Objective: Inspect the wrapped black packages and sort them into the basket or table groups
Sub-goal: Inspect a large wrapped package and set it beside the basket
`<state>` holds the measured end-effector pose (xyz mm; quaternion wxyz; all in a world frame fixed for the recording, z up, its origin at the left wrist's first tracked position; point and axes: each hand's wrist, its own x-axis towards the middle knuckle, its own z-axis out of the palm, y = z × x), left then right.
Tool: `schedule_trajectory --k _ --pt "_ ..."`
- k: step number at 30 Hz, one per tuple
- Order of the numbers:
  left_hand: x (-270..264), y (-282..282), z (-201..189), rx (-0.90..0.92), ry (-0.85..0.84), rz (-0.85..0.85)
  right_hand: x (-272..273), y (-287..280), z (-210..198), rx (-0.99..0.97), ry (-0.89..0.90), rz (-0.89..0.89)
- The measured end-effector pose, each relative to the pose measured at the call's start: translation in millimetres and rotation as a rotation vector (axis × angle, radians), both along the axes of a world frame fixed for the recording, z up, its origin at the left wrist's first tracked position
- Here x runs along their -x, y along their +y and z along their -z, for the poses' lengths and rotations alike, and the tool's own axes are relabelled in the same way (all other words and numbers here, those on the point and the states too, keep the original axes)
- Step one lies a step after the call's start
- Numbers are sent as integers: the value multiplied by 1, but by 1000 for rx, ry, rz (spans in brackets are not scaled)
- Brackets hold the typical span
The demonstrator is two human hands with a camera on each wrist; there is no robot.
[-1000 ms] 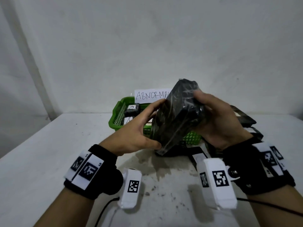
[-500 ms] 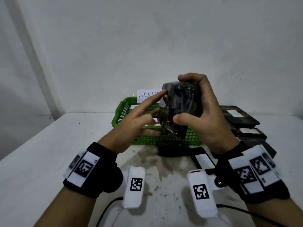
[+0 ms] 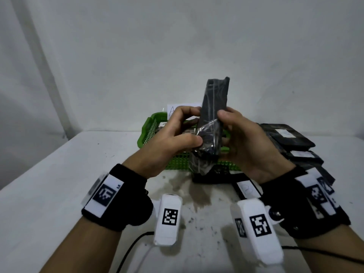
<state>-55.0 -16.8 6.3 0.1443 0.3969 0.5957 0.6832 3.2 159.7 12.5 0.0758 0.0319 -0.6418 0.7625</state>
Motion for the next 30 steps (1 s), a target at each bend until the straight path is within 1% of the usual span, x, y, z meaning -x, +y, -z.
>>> schedule_trajectory --k 2,6,7,8,10,13,15,18,20,22,24,27,30 --pt "-1 -1 2 7 26 17 -1 1 0 0 19 8" --pt "-6 4 2 54 44 6 4 -5 6 -71 130 188" --pt "-6 4 2 70 41 -16 5 -6 8 -85 155 206" --pt "-6 5 1 84 33 -46 4 -7 8 -85 175 202" --pt "-5 2 -2 102 -2 -97 2 -5 7 -82 196 134" --pt "0 -6 -4 137 -12 -111 -1 -2 4 -104 188 33" --pt "2 -11 -5 166 64 -127 -7 -3 -3 -29 185 -14" --pt "-3 -15 -12 226 309 -182 -20 -2 -20 161 202 -112" --pt "-5 -13 -15 223 433 -200 -26 1 -26 182 243 -184" --pt "-4 -13 -13 212 471 -207 -27 0 -28 110 264 -236" --pt "-1 -14 -9 230 482 -213 -24 -2 -26 50 273 -225" --pt "0 -15 -5 286 492 -199 -17 -6 -20 14 320 -136" --pt "0 -12 -3 271 464 -192 -14 -10 -15 -30 386 -37"
